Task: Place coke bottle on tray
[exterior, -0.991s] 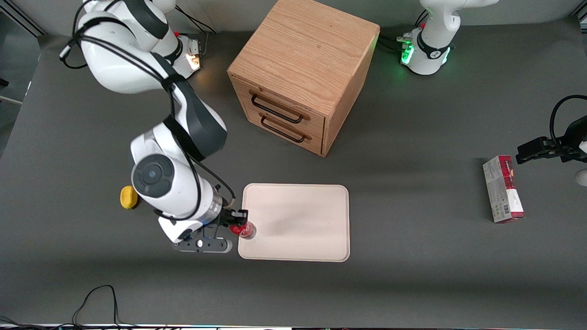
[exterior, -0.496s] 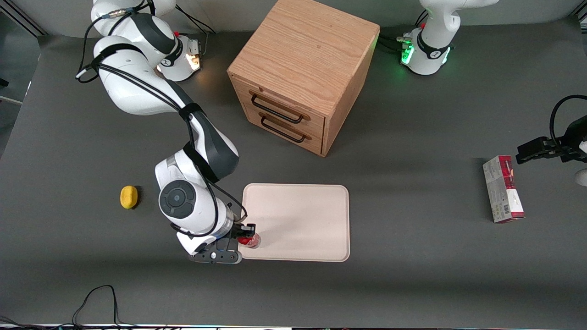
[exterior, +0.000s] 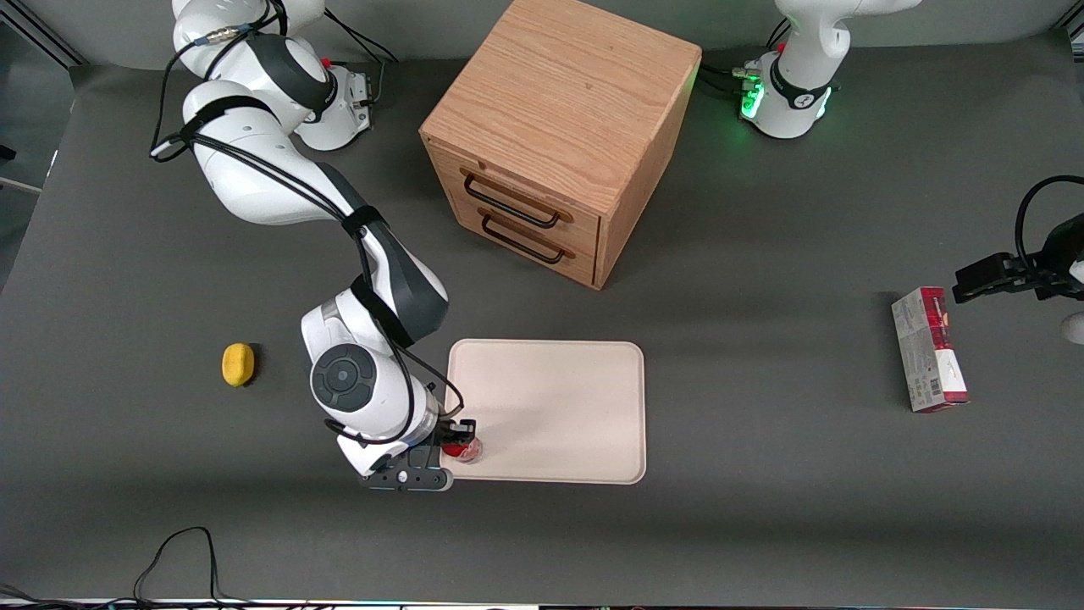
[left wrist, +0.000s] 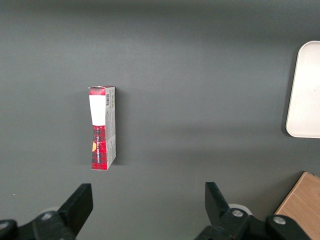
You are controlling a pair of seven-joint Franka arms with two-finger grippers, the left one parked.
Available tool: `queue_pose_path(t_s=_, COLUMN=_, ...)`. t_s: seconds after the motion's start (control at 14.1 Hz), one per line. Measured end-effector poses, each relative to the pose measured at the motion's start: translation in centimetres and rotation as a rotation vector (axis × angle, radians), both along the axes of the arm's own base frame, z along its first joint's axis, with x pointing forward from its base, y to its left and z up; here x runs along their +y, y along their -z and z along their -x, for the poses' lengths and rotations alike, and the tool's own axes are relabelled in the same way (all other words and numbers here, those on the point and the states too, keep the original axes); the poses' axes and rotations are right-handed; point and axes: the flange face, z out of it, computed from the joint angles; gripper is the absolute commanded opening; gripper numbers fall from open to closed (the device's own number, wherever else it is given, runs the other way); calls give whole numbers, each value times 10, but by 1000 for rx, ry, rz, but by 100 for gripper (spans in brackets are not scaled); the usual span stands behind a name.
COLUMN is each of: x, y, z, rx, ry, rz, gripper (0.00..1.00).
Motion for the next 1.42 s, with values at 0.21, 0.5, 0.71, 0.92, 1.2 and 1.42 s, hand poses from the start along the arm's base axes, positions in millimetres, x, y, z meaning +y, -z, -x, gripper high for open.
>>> queue_pose_path(t_s=0.21, x=-1, y=-1, z=-1, rx=-6, ry=4, rz=-3, gripper=100)
queue_pose_path(t_s=0.5, x=-2, y=-13, z=-3, rx=-29, ry=2, rz=1, gripper=100)
queue_pose_path(t_s=0.71, x=-2, y=-41, z=3, rx=-47, ry=-10, rz=25, gripper=100)
queue_pose_path(t_s=0.92, x=-28, y=-88, z=19, rx=-15, ry=-26, rz=95, gripper=100)
queue_pose_path(t_s=1.2, x=-134, y=-171, z=45, rx=75, ry=-43, rz=106, gripper=100)
queue_pose_path(t_s=1.42, x=-224, y=-225, z=83, rx=127, ry=-19, rz=111, gripper=100)
